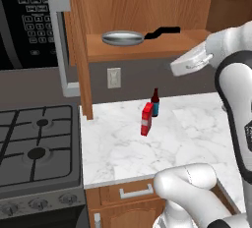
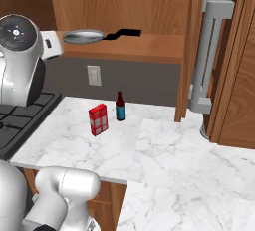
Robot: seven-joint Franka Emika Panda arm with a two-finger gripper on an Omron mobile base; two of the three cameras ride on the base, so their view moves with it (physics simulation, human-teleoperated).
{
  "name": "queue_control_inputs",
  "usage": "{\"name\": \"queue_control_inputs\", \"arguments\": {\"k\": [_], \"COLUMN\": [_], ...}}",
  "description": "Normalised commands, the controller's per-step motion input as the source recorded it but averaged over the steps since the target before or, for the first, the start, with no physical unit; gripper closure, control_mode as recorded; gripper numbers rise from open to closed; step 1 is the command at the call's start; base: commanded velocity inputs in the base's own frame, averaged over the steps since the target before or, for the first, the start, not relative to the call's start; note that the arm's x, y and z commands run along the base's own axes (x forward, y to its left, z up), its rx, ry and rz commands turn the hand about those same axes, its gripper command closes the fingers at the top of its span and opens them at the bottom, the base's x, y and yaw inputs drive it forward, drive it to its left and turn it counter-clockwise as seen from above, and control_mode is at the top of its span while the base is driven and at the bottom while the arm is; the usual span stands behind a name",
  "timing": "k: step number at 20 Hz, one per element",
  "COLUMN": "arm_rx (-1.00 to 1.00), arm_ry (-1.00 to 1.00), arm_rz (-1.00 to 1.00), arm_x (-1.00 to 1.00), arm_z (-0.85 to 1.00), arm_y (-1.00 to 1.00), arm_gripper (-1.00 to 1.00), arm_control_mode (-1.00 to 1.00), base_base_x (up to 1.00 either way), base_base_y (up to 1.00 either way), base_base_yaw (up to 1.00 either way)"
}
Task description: Pick the pan from the cabinet and place it on the stove. Then turn on the stove burner for the pan.
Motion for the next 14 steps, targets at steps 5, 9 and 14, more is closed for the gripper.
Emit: {"name": "queue_control_inputs", "arguments": {"k": [5, 9, 14], "arm_rx": [0.04, 0.05, 0.08], "arm_ry": [0.0, -0.03, -0.05], "arm_rz": [-0.35, -0.22, -0.15], "arm_x": [0.0, -0.04, -0.04], "arm_z": [0.0, 0.0, 0.0], "arm_y": [-0.15, -0.05, -0.11], "arm_gripper": [-1.0, -1.0, -1.0], "arm_control_mode": [-1.0, -1.0, -1.0], "base_base_x": [0.0, 0.0, 0.0], "base_base_y": [0.0, 0.0, 0.0], "base_base_yaw": [0.0, 0.0, 0.0]}}
